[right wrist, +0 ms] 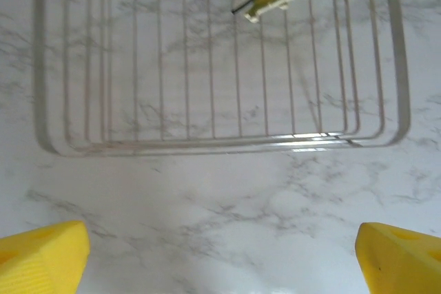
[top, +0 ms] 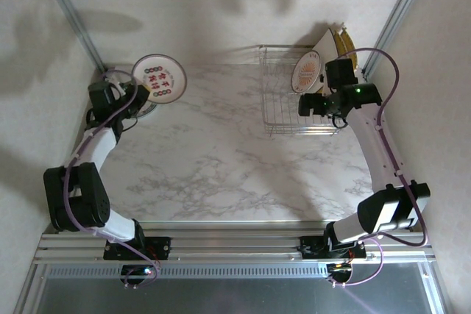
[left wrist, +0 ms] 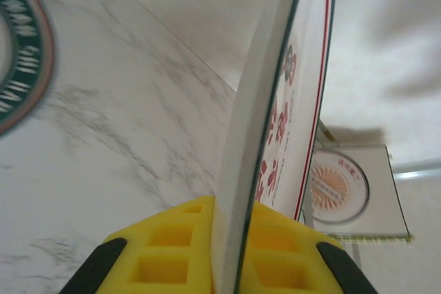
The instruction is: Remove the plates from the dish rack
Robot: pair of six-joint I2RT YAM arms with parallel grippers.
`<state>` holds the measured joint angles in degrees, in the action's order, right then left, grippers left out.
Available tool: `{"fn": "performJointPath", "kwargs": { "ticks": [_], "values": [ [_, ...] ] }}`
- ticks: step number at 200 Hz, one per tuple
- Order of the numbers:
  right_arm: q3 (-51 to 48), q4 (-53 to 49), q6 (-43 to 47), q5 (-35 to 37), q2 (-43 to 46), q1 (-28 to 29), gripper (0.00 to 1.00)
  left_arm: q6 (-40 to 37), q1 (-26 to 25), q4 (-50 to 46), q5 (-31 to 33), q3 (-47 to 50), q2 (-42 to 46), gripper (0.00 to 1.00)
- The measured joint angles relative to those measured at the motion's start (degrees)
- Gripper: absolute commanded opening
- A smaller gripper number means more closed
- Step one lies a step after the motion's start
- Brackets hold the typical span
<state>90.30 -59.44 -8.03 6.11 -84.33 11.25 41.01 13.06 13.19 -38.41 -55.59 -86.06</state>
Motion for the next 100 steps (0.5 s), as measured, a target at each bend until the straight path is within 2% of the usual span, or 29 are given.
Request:
{"fn": "performJointPath", "kwargs": {
  "ticks": [53, 100],
  "values": [
    [-0.1, -2.2, 3.0, 1.5, -1.1, -1.9, 0.99, 3.0, 7.3, 3.0, 2.4, 3.6, -0.5, 0.00],
    [-0.4, -2.6, 4.1, 1.8, -3.2, -2.0, 0.99, 5.0, 10.0, 7.5, 3.6, 4.0, -4.7, 0.00]
  ]
}}
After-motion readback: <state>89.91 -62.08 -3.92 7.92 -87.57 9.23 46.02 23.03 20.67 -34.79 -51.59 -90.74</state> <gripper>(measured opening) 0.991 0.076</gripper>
